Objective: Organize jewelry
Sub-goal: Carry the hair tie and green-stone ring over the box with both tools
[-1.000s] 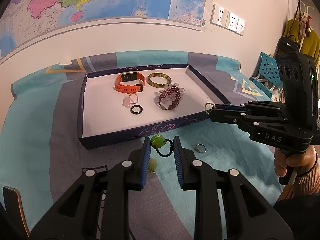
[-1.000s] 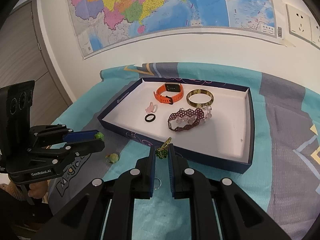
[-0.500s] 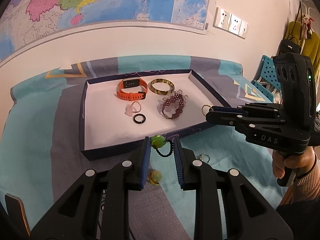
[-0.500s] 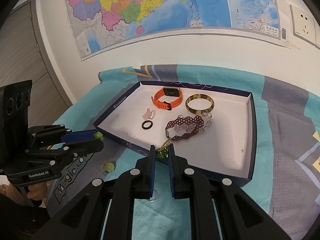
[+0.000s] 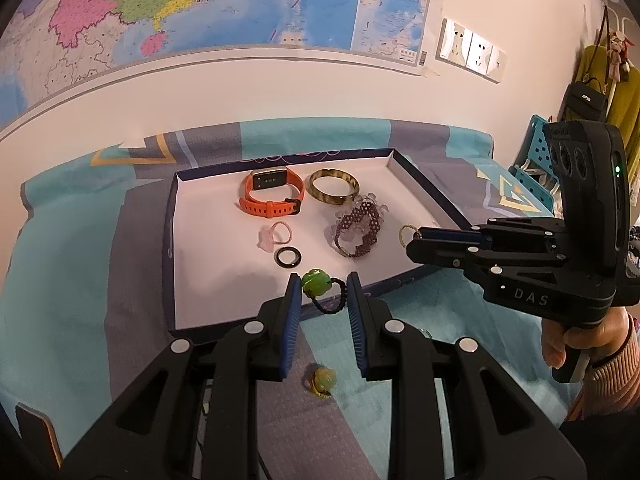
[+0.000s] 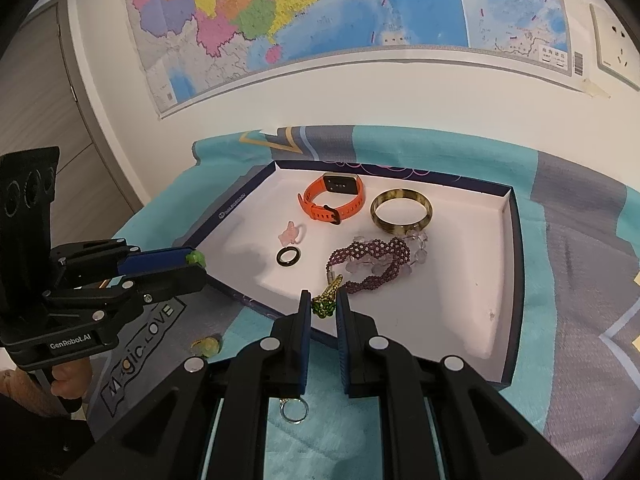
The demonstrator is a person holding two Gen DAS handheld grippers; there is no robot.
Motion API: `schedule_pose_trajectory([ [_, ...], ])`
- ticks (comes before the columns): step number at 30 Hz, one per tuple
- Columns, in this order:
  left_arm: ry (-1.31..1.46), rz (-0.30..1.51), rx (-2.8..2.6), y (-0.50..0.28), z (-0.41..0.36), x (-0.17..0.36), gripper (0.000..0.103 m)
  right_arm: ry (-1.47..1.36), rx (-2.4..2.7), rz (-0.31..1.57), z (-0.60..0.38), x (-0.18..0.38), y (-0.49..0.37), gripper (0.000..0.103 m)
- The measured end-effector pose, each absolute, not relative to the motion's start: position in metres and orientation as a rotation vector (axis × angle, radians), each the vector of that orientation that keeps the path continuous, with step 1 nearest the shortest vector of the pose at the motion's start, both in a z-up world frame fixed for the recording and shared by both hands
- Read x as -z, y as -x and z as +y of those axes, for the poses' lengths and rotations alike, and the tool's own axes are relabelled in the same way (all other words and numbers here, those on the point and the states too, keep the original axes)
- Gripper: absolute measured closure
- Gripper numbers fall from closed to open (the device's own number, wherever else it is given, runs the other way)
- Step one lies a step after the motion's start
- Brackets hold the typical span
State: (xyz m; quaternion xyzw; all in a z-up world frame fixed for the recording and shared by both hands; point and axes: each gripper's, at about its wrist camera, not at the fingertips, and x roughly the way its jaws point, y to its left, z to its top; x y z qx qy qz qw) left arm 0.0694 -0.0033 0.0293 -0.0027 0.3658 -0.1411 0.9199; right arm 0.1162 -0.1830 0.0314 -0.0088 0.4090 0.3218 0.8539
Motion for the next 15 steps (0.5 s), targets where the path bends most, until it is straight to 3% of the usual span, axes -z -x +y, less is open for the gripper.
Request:
schedule_pose_trajectory([
  [15,-0.015,0.777,0.267,-0.093,-0.007,-0.022,0.080,0.021,-0.671,0.879,-0.177,-0.025,-0.128,0.092],
])
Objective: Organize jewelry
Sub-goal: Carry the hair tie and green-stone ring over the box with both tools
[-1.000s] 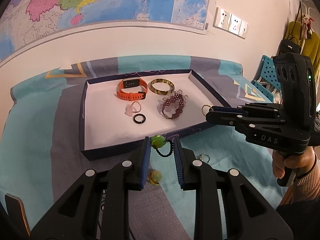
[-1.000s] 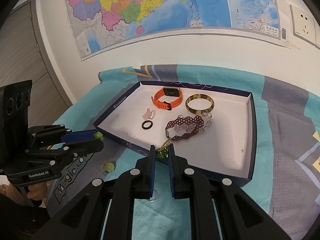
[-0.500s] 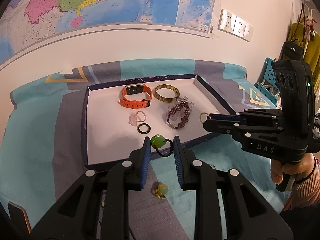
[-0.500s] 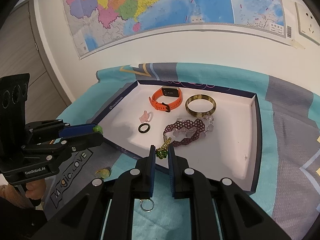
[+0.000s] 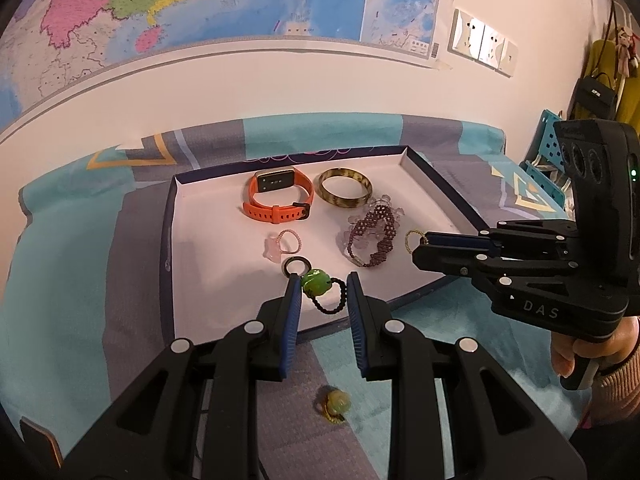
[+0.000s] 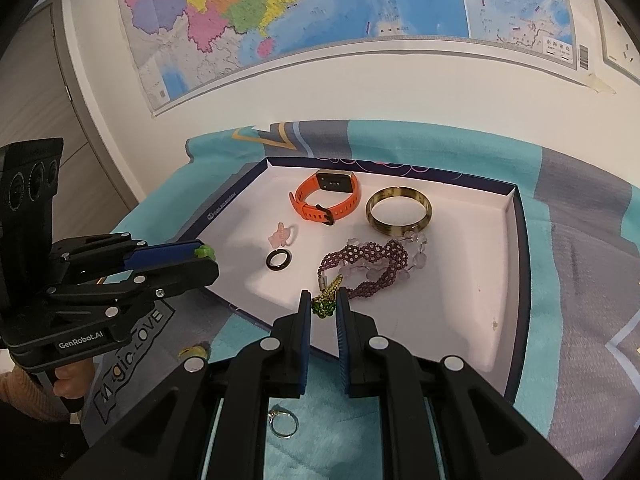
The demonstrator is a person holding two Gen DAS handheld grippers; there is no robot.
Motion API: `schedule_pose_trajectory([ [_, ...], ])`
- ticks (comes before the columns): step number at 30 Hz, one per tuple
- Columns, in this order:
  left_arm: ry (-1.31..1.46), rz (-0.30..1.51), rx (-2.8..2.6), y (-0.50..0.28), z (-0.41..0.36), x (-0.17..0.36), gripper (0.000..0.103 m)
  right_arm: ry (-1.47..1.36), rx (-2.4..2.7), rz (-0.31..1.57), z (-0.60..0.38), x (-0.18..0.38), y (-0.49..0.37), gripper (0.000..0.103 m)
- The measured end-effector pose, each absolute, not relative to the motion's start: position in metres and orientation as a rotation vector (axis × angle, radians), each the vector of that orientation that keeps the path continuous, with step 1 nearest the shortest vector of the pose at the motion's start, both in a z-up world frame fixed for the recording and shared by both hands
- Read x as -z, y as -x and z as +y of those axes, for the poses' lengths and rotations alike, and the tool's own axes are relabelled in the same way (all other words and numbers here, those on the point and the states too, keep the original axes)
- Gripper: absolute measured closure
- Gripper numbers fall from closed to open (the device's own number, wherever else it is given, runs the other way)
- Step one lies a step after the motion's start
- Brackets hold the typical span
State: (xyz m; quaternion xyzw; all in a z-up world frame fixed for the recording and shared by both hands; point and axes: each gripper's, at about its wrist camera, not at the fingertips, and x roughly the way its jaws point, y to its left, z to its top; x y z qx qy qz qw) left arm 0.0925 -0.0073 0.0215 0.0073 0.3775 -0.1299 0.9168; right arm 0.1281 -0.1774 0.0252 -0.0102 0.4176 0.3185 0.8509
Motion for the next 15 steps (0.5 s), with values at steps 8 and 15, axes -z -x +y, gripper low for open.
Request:
schedule_pose_trajectory([
  [8,-0.019,0.791,0.260,-0.100,-0.008,-0.017,0.080,0.022,-0.664,0.890,-0.174,-0.021,-0.134,0.092],
  [15,-0.016,0.805,0.253,-0.107,-0.009,-0.012,0.080,0.024,-0.664,0.899,-0.172,-0.017,-0.138,0.092],
])
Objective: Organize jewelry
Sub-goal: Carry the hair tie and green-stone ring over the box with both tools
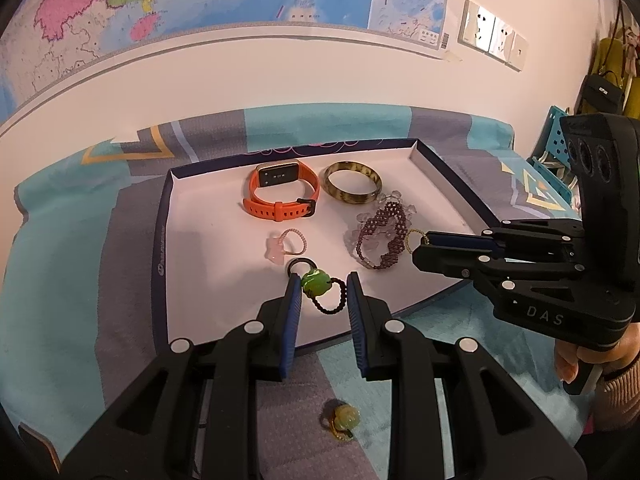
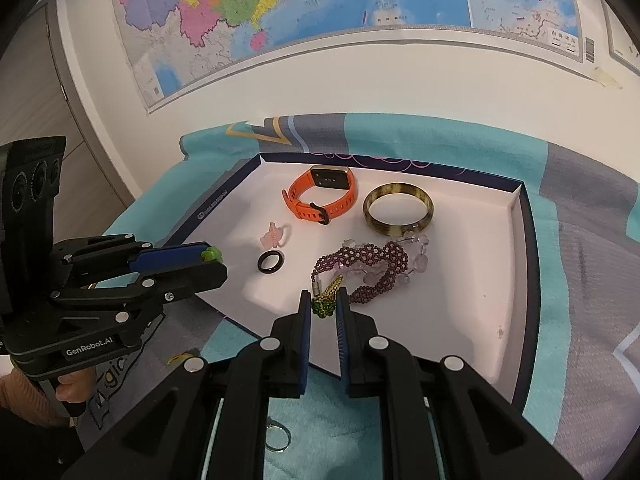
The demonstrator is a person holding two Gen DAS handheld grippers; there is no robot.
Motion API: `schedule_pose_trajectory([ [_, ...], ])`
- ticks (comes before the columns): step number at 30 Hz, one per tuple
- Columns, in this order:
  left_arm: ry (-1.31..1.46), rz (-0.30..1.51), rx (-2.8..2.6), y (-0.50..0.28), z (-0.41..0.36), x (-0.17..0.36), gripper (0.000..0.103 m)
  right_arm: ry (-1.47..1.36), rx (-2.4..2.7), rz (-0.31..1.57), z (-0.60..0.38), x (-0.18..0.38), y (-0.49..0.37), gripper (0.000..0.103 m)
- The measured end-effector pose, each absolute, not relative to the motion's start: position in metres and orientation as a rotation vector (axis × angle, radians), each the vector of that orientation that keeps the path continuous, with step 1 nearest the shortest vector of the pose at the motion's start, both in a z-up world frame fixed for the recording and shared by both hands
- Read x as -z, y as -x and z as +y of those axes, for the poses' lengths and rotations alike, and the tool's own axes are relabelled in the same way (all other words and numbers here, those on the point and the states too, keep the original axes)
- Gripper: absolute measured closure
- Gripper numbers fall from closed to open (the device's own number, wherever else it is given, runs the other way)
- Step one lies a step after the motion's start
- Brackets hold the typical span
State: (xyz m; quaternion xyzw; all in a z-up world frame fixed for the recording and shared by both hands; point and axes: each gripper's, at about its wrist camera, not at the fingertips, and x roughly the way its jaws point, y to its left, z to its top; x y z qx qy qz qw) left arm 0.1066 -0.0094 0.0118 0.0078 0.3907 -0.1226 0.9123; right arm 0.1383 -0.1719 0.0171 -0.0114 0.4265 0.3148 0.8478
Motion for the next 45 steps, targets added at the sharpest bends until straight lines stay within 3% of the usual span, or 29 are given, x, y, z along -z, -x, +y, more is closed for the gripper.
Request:
schedule_pose_trajectory([
  [45,-0.002,0.880,0.231,-0.129,-0.011,0.013,0.079,-0.027,-0.608,0.970,-0.177,0.008,-0.161,0.090],
])
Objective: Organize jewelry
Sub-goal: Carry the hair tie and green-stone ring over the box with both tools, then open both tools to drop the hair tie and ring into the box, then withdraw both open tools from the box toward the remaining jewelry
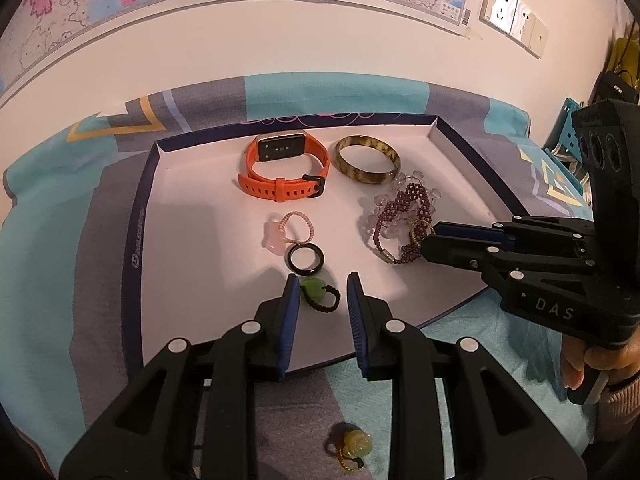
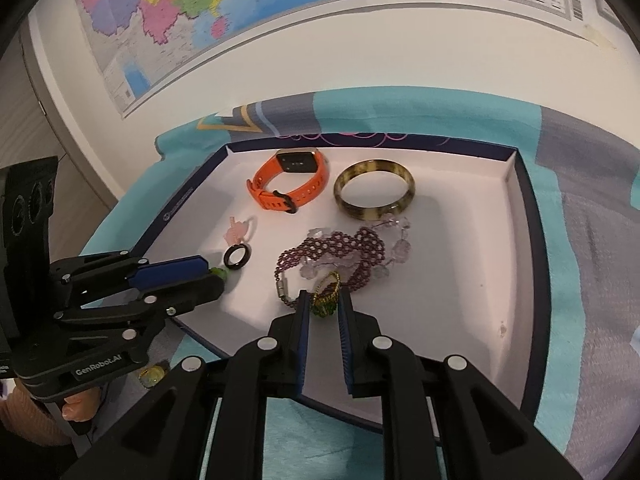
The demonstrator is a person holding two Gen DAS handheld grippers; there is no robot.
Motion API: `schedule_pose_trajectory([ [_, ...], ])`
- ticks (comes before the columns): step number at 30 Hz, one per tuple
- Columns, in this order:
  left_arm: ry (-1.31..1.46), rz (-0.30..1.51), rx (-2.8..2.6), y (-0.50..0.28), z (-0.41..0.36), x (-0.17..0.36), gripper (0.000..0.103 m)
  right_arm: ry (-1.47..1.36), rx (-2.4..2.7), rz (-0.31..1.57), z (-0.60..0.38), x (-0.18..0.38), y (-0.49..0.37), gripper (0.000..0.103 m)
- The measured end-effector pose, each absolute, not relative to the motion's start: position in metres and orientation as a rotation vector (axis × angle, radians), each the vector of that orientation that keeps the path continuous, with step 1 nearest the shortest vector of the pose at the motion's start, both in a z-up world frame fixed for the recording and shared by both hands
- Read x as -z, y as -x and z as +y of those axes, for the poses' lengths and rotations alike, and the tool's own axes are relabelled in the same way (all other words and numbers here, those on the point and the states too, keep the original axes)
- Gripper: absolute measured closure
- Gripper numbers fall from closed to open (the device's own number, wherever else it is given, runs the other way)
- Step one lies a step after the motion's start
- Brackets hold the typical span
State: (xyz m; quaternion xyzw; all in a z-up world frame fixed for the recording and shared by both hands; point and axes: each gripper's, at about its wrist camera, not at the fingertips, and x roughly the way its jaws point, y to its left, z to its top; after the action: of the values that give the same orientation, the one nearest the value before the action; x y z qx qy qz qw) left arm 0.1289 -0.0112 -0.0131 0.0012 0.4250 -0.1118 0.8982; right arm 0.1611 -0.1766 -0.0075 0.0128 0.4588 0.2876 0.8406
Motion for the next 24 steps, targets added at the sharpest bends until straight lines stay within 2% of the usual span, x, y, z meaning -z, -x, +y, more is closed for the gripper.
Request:
schedule_pose_trajectory([
  [4,0.004,0.851,0.229,-0.122,-0.007,0.007,0.075,-0.036,-0.595,0.966,-0.182,0.008,-0.160,0.087],
  [8,0.009,0.815,0.223,-0.111,-0.001,-0.003,0.070,-0.050,-0.583,0.953,-0.188,0.005,-0.158,0.074],
  [24,0.047,0.738,0.211,-0.050,0.038,-0.023,0.064,-0.022,-0.628,0.891,-0.203,-0.022,-0.114,0.067],
])
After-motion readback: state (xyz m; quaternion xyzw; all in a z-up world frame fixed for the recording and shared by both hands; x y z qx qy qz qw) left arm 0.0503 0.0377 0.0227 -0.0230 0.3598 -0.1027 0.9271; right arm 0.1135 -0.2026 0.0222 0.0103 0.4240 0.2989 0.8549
